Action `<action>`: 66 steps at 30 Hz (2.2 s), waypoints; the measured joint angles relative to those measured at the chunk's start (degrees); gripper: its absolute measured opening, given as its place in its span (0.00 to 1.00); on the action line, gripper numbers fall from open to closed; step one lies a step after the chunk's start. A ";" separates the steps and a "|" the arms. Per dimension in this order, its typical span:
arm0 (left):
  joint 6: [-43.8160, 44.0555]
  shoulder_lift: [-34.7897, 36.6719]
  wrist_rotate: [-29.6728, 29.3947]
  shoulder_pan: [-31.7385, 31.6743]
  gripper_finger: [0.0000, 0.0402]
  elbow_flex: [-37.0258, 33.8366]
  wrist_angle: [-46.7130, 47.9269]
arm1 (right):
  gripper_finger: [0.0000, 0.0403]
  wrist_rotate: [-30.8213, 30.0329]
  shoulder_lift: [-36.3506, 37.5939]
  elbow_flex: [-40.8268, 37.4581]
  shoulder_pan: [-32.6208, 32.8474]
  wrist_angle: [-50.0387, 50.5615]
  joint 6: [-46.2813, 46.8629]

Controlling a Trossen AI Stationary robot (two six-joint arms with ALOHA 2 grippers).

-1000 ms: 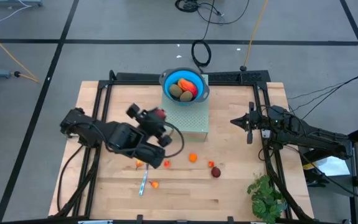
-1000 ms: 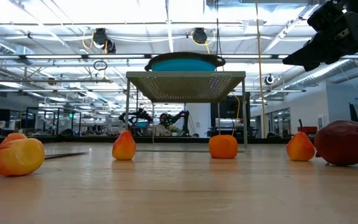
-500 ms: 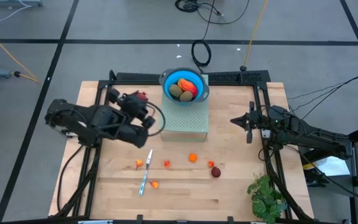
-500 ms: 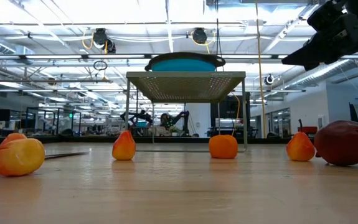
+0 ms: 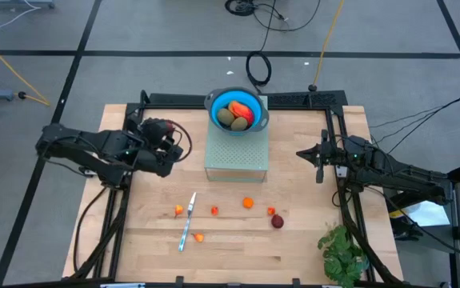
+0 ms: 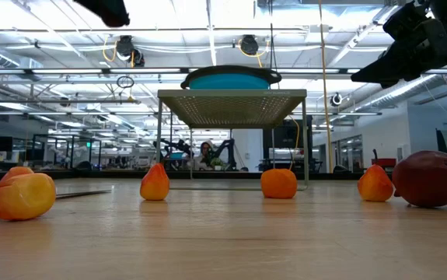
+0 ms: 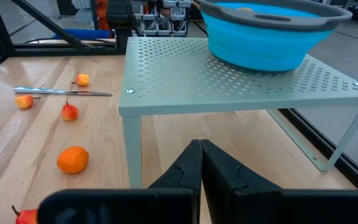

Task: Pick & Place Fruit
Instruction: Put the left pomegranate into the blue strainer bowl on the shelf

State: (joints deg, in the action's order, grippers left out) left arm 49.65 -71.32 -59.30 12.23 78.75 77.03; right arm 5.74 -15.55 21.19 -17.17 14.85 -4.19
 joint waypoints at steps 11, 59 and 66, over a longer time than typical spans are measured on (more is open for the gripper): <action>-14.56 9.09 20.53 -7.25 0.44 -16.02 -23.97 | 0.00 0.02 0.00 0.00 0.00 0.00 0.04; -26.69 17.01 83.46 -25.38 0.44 -34.74 -111.80 | 0.00 0.04 0.01 0.00 0.00 0.03 0.04; -26.91 17.01 83.46 -25.40 0.44 -34.74 -111.64 | 0.00 0.05 0.01 0.00 0.00 0.04 0.05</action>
State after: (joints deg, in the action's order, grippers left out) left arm 22.74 -54.30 24.16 -13.17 44.01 -34.61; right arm 5.79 -15.54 21.19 -17.17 14.90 -4.14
